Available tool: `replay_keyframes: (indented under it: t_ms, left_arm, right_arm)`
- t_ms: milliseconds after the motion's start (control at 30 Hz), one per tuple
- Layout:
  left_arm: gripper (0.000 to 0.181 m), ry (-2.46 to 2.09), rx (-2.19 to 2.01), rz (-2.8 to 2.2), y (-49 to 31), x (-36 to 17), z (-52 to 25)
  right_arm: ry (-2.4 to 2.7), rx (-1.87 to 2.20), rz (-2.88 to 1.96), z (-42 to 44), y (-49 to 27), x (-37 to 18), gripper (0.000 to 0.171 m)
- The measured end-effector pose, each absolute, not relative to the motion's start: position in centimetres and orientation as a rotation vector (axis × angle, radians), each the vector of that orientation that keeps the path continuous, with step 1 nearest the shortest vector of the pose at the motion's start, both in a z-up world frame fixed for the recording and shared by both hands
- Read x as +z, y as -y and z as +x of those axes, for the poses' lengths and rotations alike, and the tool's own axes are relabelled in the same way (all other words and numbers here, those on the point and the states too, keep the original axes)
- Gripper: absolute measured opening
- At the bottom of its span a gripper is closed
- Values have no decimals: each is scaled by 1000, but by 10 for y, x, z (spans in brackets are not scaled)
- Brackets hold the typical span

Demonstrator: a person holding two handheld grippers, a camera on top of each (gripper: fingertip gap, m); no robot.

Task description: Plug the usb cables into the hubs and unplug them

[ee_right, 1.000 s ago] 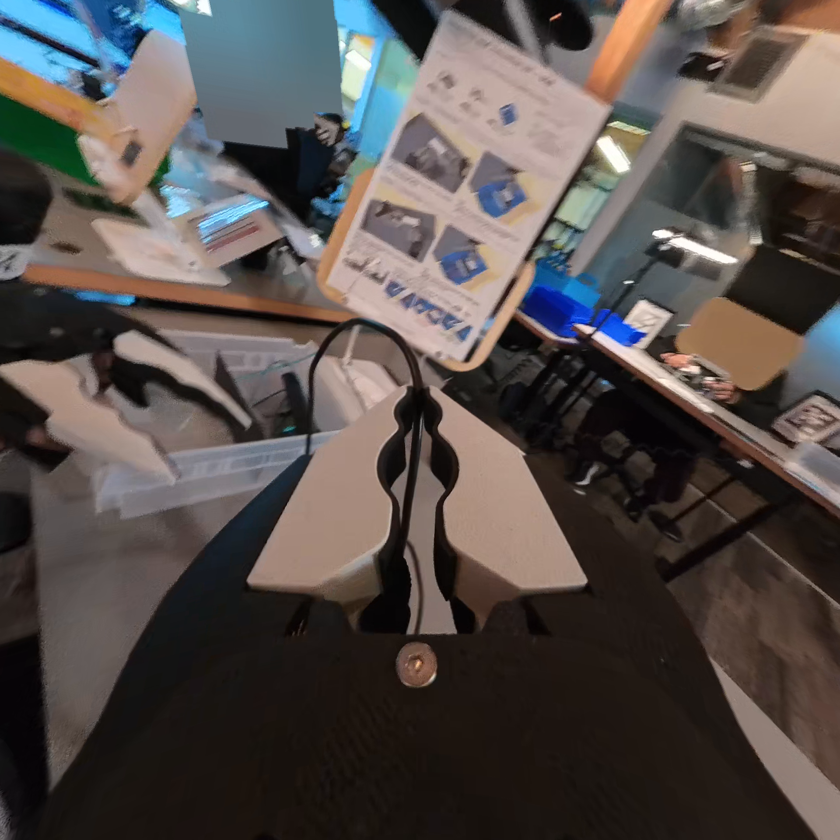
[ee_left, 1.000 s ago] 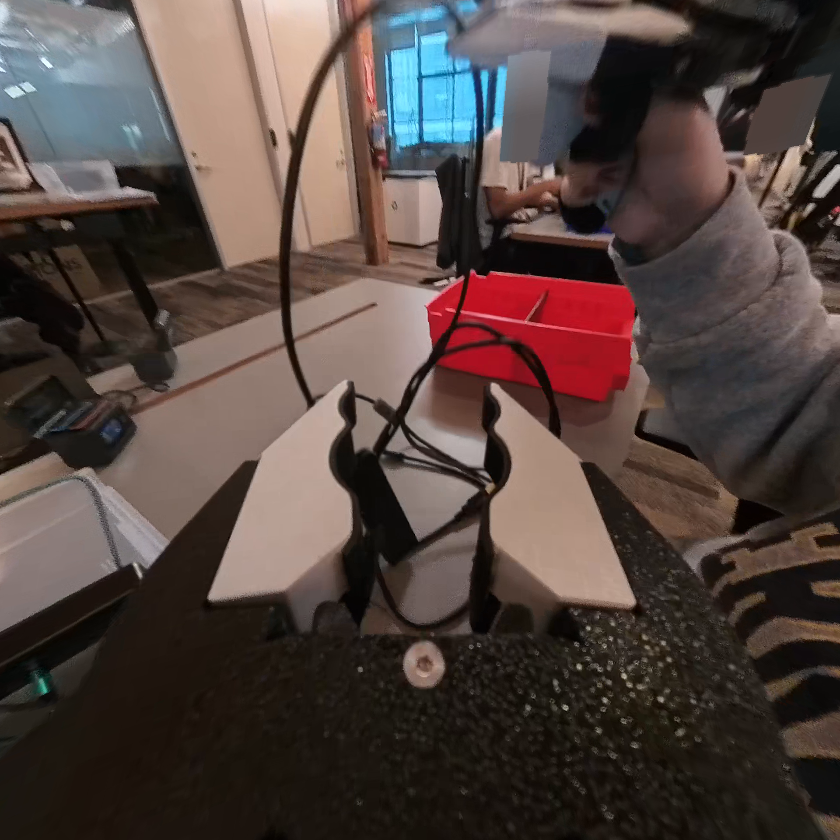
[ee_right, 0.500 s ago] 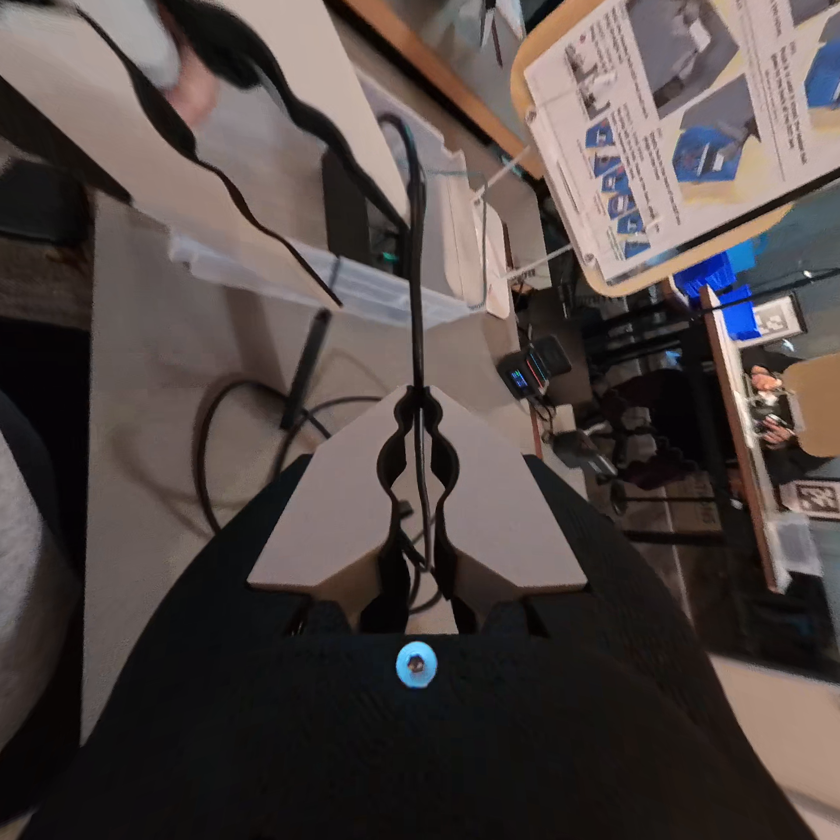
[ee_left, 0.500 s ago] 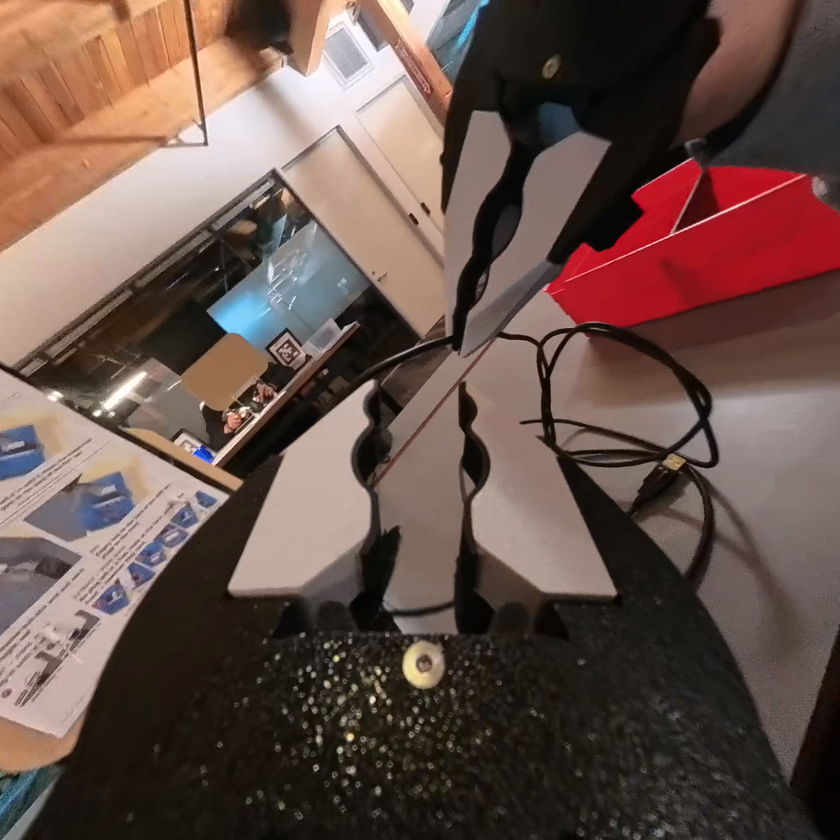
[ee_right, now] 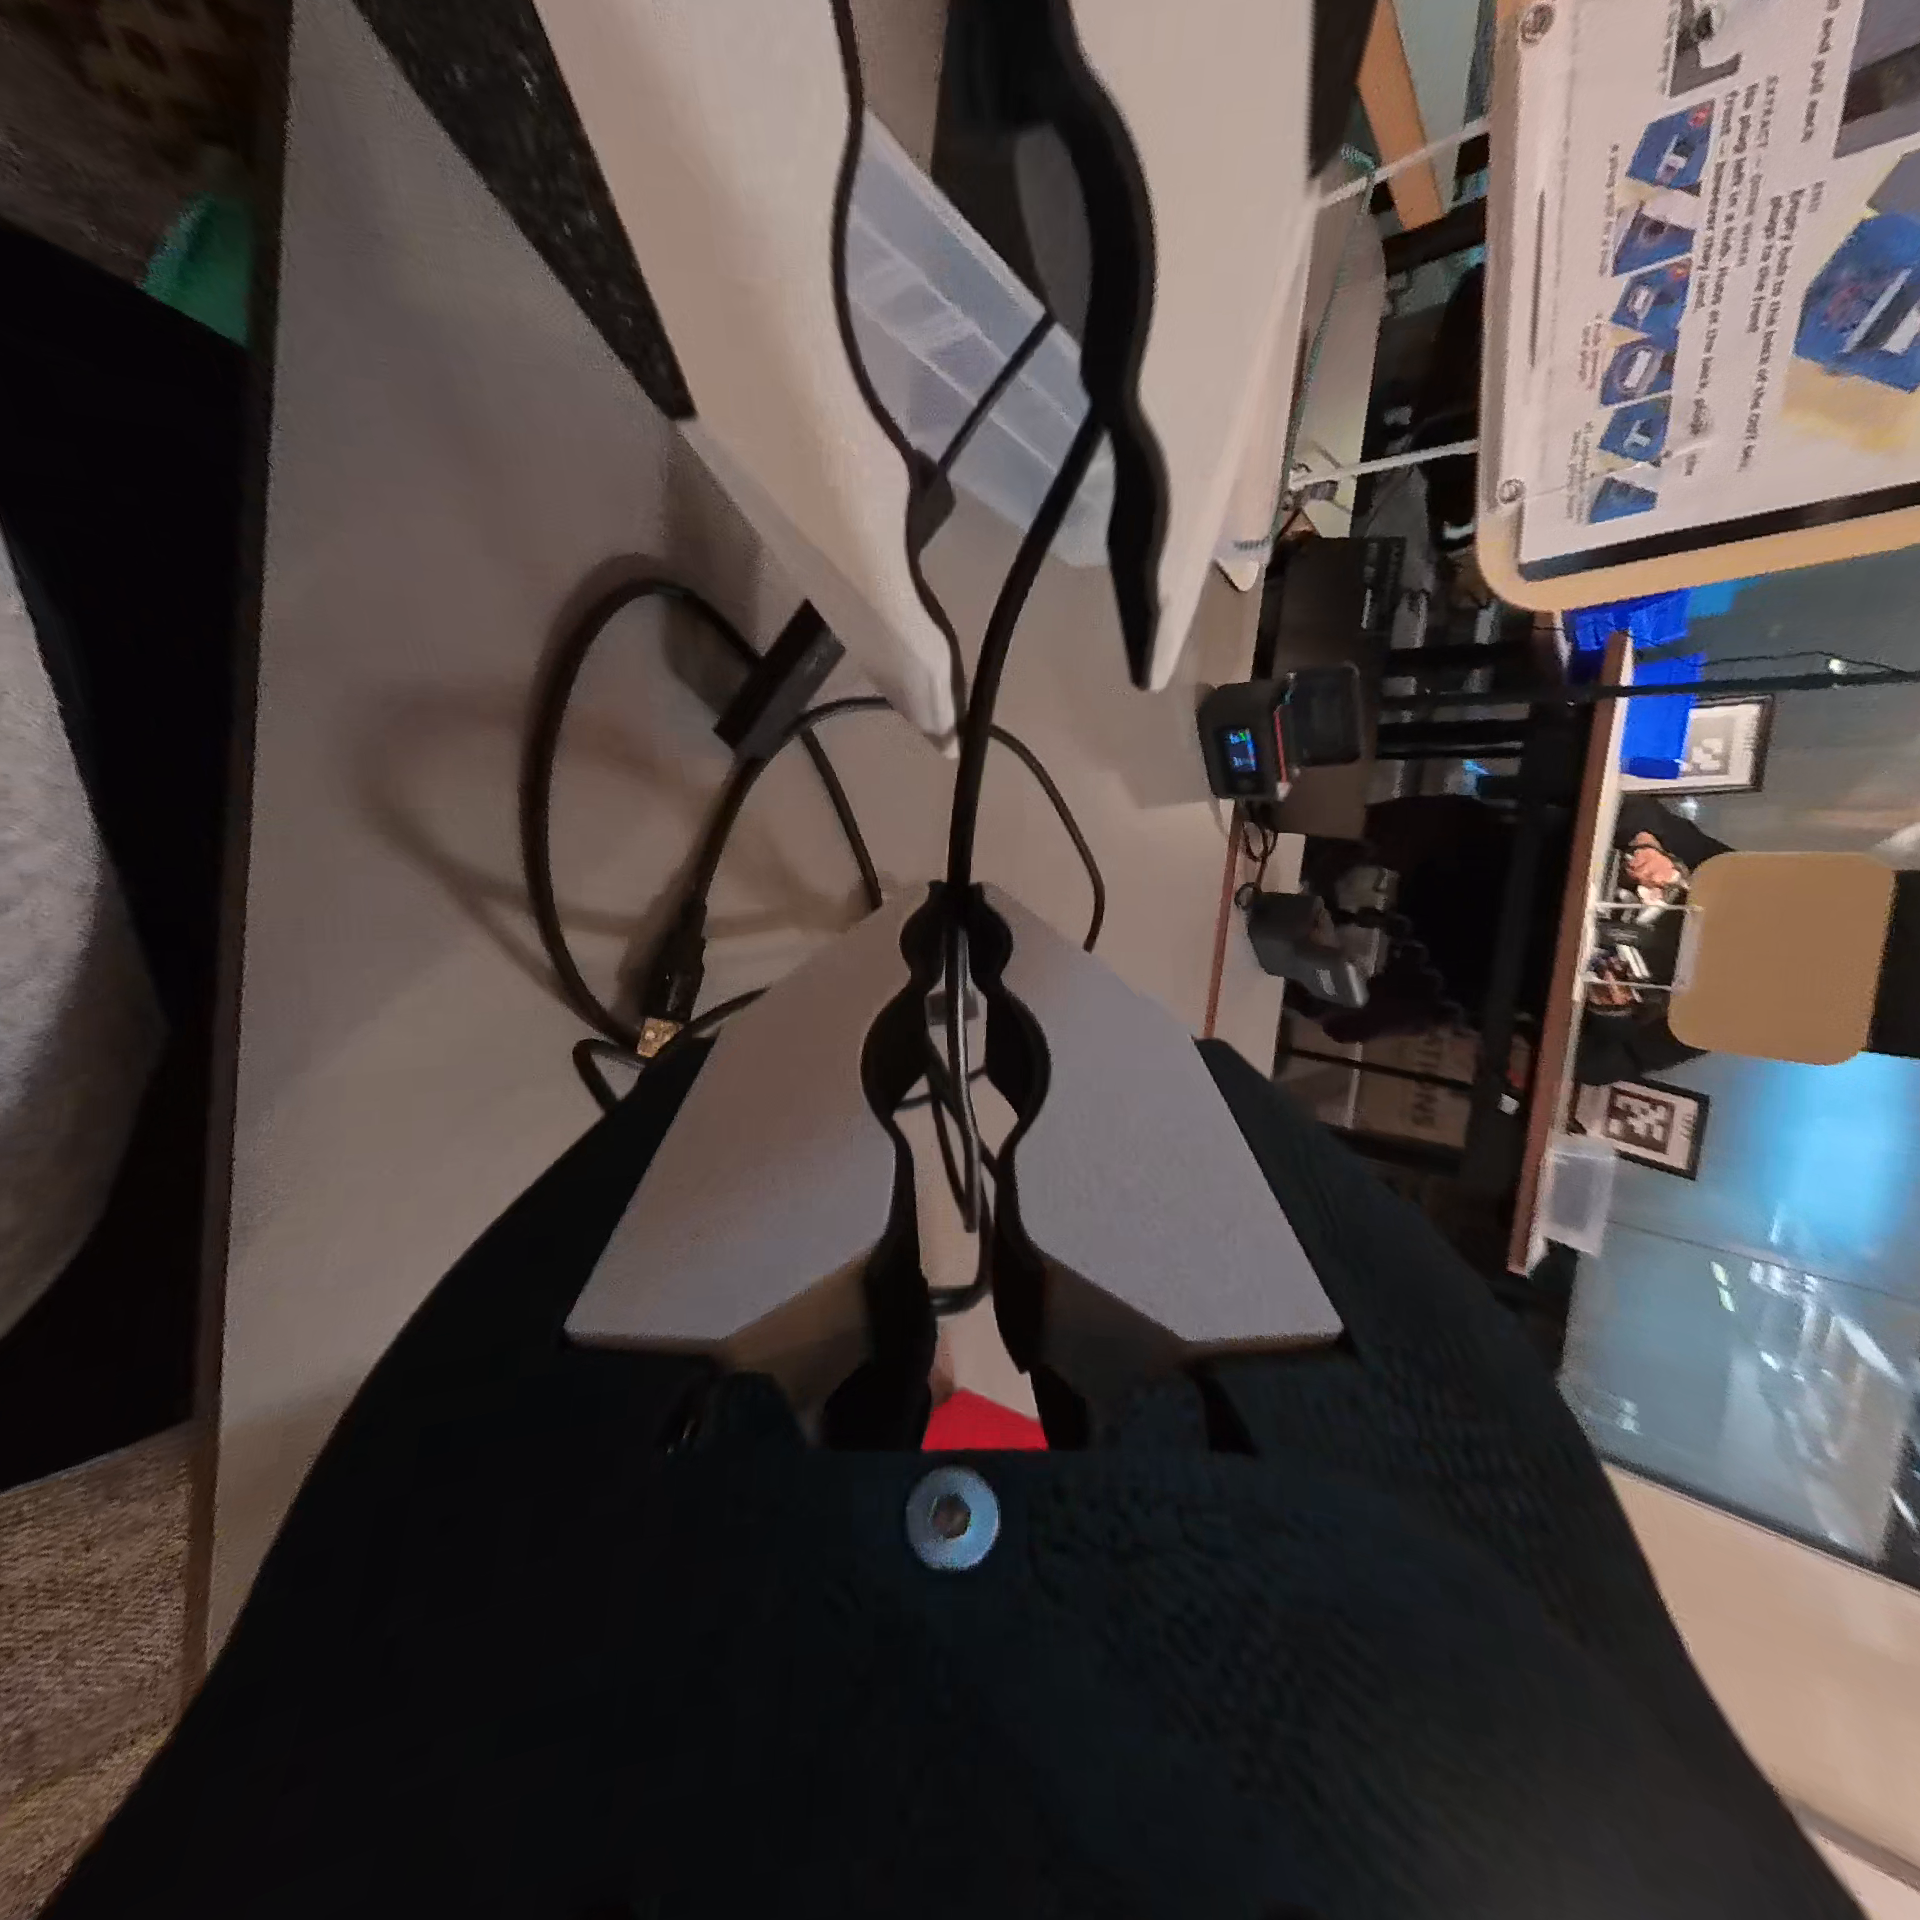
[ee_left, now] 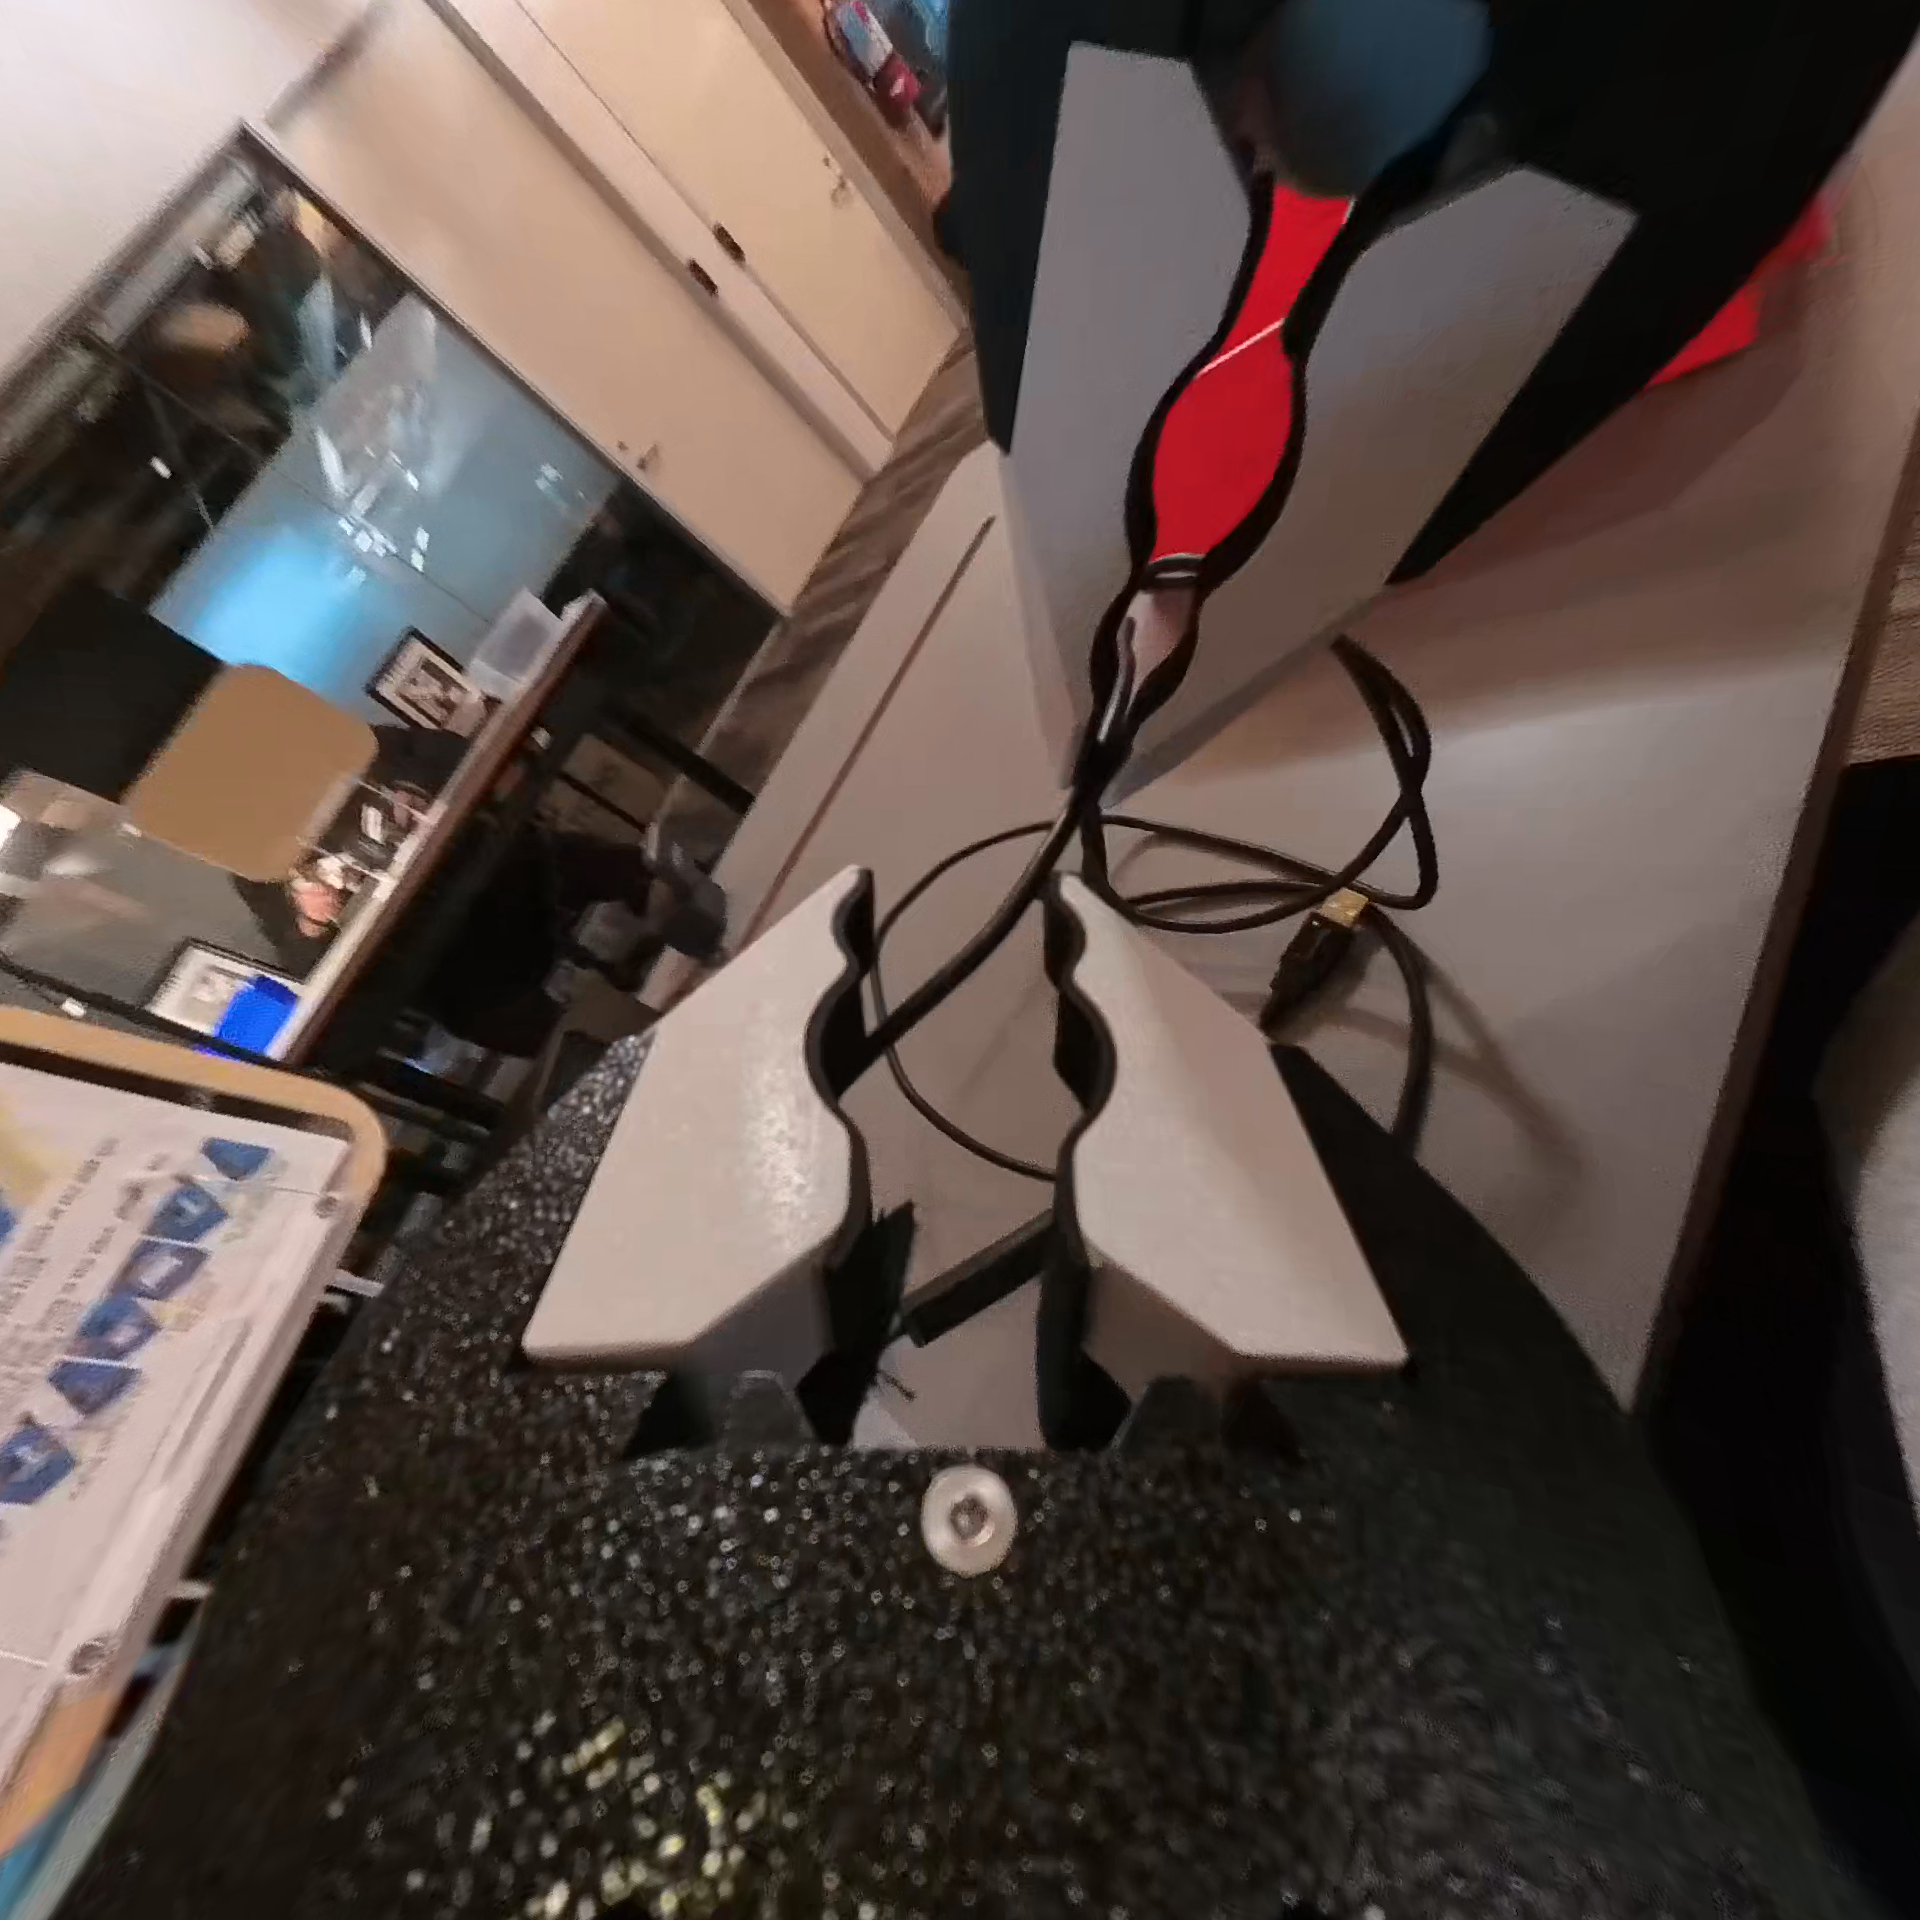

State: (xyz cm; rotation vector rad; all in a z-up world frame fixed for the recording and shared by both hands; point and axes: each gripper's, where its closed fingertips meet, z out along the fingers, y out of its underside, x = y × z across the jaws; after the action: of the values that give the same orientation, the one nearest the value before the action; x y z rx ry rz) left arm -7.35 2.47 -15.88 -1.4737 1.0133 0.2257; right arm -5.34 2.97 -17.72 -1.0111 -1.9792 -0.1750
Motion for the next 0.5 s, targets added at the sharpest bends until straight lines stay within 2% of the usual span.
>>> replay_keyframes:
  t_ms: [167,300,433,500]
  left_arm:
    - [31,-1095,181,-1349,-11,-156,-46]
    - [39,-1215,72,-1492,-9,-188,-34]
    - [0,-1247,112,-1603,-18,-214,-39]
    - [0,-1173,103,-1589,-22,-206,-41]
  right_arm:
    - [2004,-447,-968,-30,-43,-190,2]
    - [2036,-356,-909,-36,-24,-197,1]
    - [1983,-234,-918,-42,-13,-192,1]
    - [1890,-176,-960,-45,-16,-187,2]
